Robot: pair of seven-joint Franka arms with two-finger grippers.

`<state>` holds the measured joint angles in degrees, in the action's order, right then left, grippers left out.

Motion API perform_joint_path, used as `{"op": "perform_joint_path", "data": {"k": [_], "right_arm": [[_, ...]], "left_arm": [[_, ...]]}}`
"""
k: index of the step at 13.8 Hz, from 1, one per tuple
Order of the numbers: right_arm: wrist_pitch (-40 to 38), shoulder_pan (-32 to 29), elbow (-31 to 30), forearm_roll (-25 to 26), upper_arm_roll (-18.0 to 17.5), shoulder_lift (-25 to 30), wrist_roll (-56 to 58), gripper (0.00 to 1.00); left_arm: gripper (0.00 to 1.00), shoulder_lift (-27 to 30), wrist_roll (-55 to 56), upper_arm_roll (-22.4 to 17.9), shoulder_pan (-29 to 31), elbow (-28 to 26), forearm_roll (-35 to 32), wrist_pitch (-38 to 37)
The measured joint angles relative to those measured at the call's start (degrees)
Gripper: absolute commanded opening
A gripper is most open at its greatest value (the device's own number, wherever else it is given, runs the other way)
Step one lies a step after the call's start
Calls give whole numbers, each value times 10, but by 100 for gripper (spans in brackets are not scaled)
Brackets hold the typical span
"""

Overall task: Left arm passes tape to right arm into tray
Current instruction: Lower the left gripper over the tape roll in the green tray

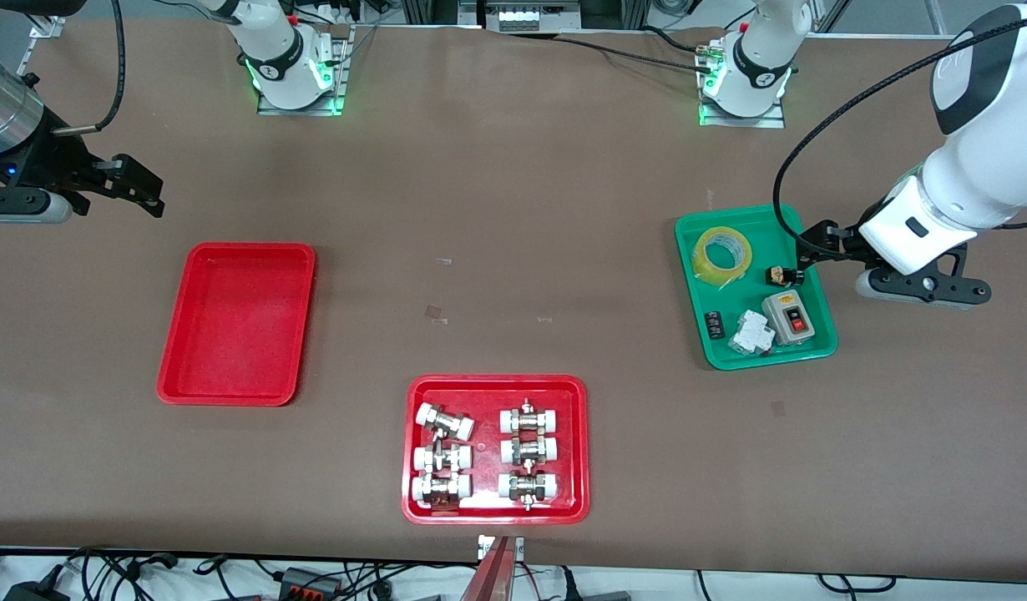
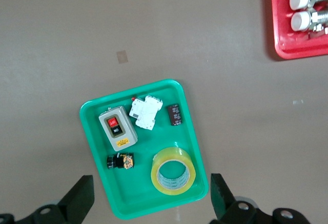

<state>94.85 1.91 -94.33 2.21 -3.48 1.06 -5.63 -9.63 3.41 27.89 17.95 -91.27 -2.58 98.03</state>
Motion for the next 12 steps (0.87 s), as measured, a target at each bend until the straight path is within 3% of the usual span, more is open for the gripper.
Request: {"op": "perform_joint_path", "data": {"k": [8, 12], "right_arm": [[0, 1, 4, 0, 0, 0, 0, 100], [0, 2, 4, 0, 0, -1, 0, 100]], "left_arm": [[100, -3, -60, -1, 6, -2, 0, -3], [100, -27, -63, -3, 50, -1, 0, 2]]}}
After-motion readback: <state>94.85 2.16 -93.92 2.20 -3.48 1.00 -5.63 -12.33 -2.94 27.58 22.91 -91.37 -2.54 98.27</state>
